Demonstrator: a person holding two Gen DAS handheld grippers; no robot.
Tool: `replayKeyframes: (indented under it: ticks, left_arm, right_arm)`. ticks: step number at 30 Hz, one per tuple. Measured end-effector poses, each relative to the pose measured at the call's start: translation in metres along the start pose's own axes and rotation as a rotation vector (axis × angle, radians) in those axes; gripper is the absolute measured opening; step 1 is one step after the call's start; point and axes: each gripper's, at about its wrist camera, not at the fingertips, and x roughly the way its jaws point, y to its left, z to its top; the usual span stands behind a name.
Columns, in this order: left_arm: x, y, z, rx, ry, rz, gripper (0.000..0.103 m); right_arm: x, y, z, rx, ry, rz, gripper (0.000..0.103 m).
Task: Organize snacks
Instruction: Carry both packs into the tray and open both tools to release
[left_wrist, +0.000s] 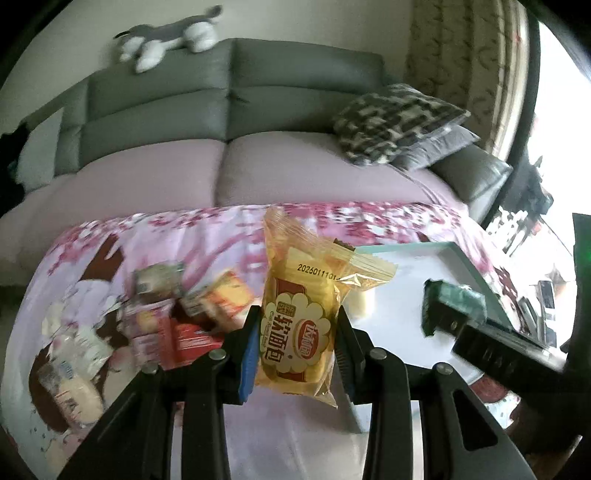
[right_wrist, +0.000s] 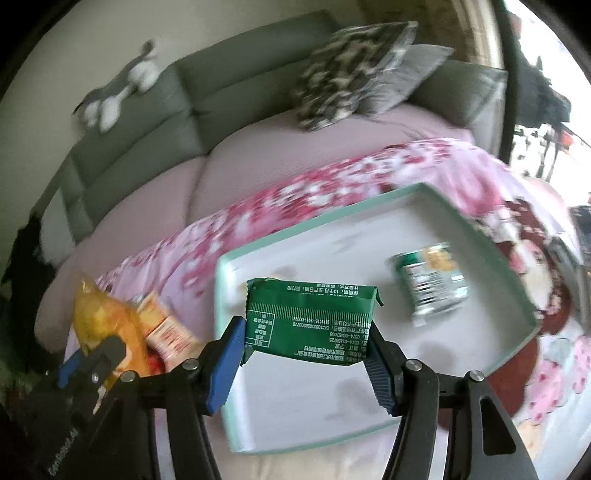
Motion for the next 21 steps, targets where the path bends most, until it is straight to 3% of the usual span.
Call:
replayKeyframes:
  ticks: [9,21]
  left_arm:
    - [0.027,-0.053,0.004,0.099,0.054,-0.037,0.038]
    - [0.07,-0.092,-0.014,0.163,0.157,-0.007,0.038]
  right_arm:
    - [-0.012,-0.073,0.02,0.136,-0.04,-0.136,0.065]
    - [0.001,-0.088,0.011,0.153,0.029,-0.123,0.065]
